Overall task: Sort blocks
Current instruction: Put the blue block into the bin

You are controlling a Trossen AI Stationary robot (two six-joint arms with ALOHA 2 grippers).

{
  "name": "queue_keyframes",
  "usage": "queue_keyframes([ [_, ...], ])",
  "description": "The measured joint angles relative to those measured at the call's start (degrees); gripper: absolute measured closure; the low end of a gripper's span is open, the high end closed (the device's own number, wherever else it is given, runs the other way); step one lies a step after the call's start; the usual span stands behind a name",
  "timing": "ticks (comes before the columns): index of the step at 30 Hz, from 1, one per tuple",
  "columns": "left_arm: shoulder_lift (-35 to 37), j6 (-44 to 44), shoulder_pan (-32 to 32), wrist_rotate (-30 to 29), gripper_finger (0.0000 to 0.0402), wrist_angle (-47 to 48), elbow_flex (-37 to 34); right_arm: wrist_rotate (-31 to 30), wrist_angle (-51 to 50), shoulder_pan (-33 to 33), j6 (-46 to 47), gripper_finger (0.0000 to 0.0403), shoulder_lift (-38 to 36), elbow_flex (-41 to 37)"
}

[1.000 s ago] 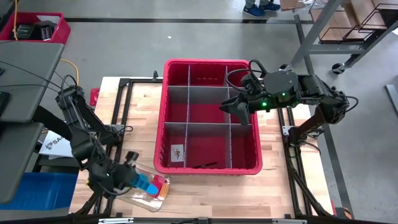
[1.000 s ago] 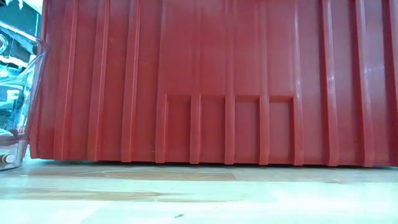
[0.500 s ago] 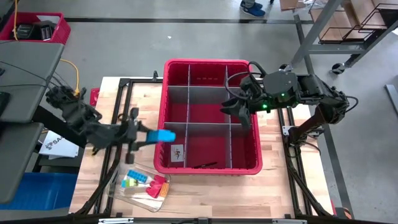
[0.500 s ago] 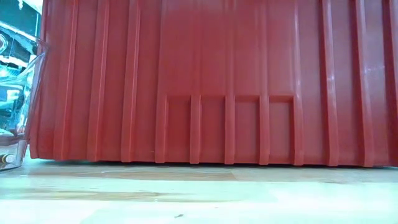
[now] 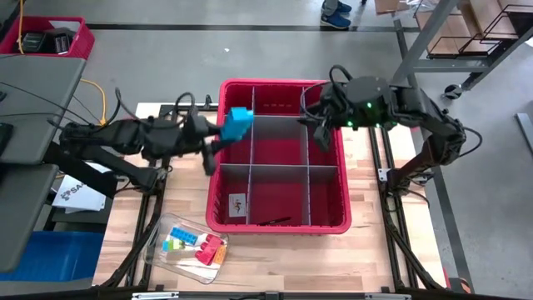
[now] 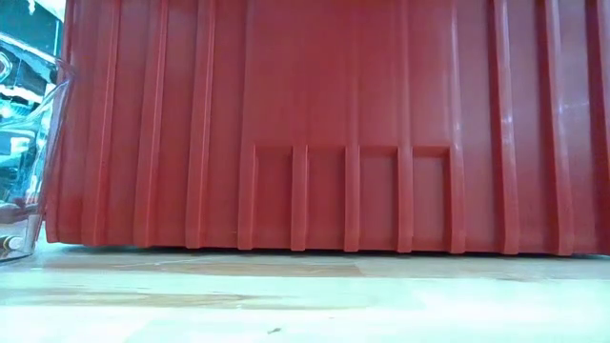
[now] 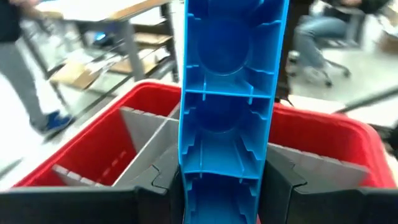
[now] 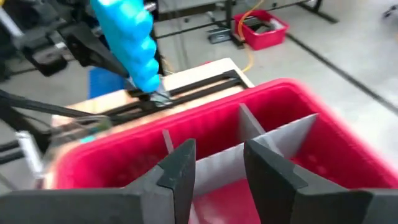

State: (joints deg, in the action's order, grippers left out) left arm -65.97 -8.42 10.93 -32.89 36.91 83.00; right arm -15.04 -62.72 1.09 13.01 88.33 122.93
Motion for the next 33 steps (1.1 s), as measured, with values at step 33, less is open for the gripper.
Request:
queue_keyframes([
  [33, -2.20, 17.17, -47.63, 27.47, 0.0277, -1.45, 0.04, 0.93, 0.81, 22.15, -6.98, 0.0274, 5.64, 0.00],
])
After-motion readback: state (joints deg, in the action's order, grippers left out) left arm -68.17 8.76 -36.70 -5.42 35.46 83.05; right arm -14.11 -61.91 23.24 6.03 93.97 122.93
